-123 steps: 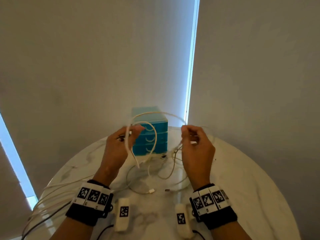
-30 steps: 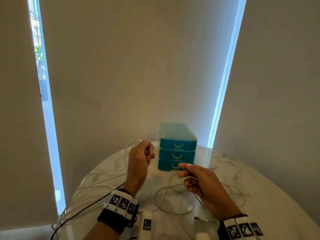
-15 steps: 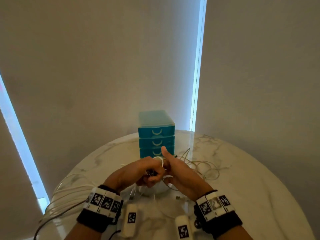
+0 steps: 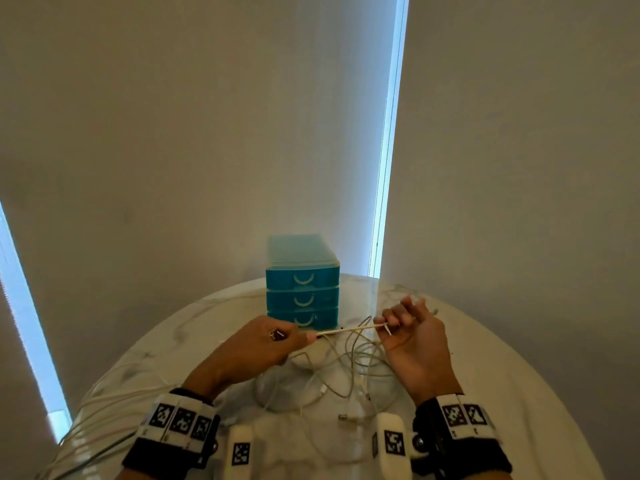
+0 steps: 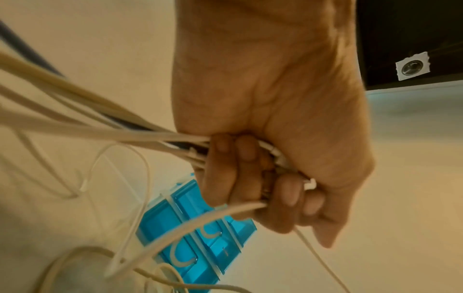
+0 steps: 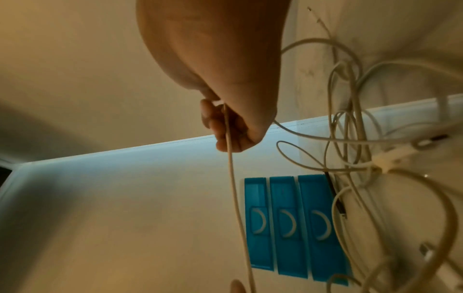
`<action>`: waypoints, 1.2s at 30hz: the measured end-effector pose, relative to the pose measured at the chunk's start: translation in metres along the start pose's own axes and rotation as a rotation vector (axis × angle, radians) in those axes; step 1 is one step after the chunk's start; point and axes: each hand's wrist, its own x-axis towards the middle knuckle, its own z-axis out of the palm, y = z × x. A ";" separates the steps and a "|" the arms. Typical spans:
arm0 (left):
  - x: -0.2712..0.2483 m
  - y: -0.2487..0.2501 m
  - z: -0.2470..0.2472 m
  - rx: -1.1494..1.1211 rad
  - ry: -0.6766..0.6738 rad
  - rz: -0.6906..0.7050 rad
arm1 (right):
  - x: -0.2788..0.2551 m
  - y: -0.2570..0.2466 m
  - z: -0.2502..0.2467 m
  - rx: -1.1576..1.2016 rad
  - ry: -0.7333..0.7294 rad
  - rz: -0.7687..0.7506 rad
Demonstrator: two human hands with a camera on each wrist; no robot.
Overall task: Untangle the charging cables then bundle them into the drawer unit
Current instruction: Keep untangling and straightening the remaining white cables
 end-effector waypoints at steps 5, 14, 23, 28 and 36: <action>-0.002 -0.012 -0.019 -0.095 0.244 0.006 | -0.003 -0.014 0.000 0.012 0.001 -0.144; 0.005 -0.028 -0.024 -0.157 0.541 -0.047 | -0.015 -0.004 0.019 -0.610 -0.077 -0.171; 0.000 -0.028 -0.030 -0.257 0.100 -0.197 | -0.015 -0.027 0.000 -0.335 0.425 -0.351; 0.003 -0.033 -0.037 -0.246 0.254 -0.219 | -0.009 -0.040 -0.008 -0.141 0.455 -0.303; 0.002 -0.033 -0.028 -0.244 0.099 -0.332 | -0.005 -0.003 0.008 -0.276 0.134 -0.278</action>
